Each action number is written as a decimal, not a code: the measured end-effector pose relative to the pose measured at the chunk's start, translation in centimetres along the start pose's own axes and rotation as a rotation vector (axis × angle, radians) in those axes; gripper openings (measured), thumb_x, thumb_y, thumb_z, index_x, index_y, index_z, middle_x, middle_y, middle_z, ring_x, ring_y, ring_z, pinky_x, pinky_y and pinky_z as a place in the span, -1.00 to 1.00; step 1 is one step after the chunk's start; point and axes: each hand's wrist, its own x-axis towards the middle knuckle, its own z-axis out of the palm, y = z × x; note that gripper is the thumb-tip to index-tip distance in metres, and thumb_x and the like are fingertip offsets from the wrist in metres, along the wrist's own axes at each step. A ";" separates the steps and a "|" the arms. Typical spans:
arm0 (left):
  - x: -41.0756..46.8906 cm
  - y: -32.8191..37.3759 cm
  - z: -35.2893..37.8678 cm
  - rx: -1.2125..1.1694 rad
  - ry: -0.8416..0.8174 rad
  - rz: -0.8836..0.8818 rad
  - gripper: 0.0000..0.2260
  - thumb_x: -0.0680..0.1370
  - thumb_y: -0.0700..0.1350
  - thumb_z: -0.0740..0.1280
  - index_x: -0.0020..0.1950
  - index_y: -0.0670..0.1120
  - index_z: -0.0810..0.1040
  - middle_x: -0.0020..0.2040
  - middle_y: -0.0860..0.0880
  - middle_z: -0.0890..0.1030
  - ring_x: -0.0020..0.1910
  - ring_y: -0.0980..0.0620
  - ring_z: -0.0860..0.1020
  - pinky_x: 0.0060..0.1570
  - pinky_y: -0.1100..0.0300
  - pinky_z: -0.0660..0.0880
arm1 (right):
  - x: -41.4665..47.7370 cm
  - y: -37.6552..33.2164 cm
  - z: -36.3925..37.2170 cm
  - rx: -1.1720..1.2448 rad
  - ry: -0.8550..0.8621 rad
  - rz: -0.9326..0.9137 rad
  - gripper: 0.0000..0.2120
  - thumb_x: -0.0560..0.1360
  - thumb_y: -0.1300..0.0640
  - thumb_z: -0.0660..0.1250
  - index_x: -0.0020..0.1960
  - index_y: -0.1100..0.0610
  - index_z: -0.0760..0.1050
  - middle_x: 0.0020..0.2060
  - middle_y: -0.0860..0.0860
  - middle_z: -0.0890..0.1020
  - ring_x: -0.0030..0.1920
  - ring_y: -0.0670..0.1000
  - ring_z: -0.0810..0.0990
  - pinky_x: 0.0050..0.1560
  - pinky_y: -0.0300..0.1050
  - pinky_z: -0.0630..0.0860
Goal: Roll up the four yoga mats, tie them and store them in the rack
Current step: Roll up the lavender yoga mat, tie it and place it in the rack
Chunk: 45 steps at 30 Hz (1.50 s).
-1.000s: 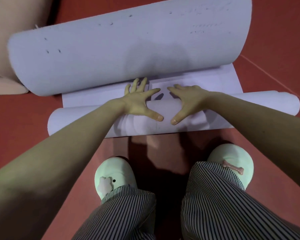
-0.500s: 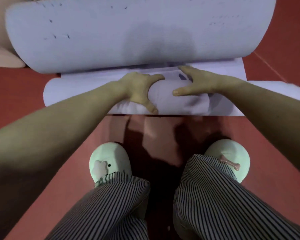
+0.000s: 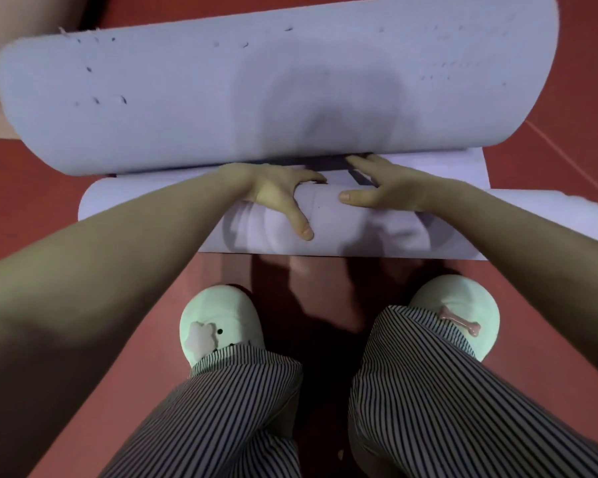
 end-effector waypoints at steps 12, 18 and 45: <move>-0.7 -0.9 0.2 0.124 0.271 0.033 0.09 0.05 0.51 0.26 0.53 0.16 0.12 0.55 0.04 0.13 0.52 0.03 0.07 0.48 0.05 0.02 | -0.7 -3.1 2.1 -0.316 0.216 -0.075 -0.06 0.17 -0.42 0.40 0.41 0.02 0.31 0.30 -0.04 0.46 0.28 0.05 0.43 0.28 -0.04 0.33; -1.6 -0.1 1.1 0.171 0.358 0.063 0.07 0.12 0.53 0.19 0.53 0.02 0.19 0.51 0.02 0.25 0.46 0.00 0.26 0.37 0.12 0.23 | 1.8 -2.7 -0.4 -0.194 0.004 0.033 0.26 0.03 -0.56 0.31 0.51 0.11 0.06 0.48 -0.06 0.17 0.44 -0.02 0.23 0.32 -0.12 0.20; -0.7 -0.3 2.0 -0.090 -0.066 0.027 0.07 0.07 0.39 0.45 0.52 0.25 0.11 0.50 0.21 0.20 0.46 0.13 0.20 0.45 0.11 0.15 | -0.1 -1.5 2.1 0.070 0.023 0.042 0.02 0.08 -0.58 0.26 0.36 0.03 0.34 0.34 -0.01 0.36 0.35 0.01 0.34 0.38 0.04 0.29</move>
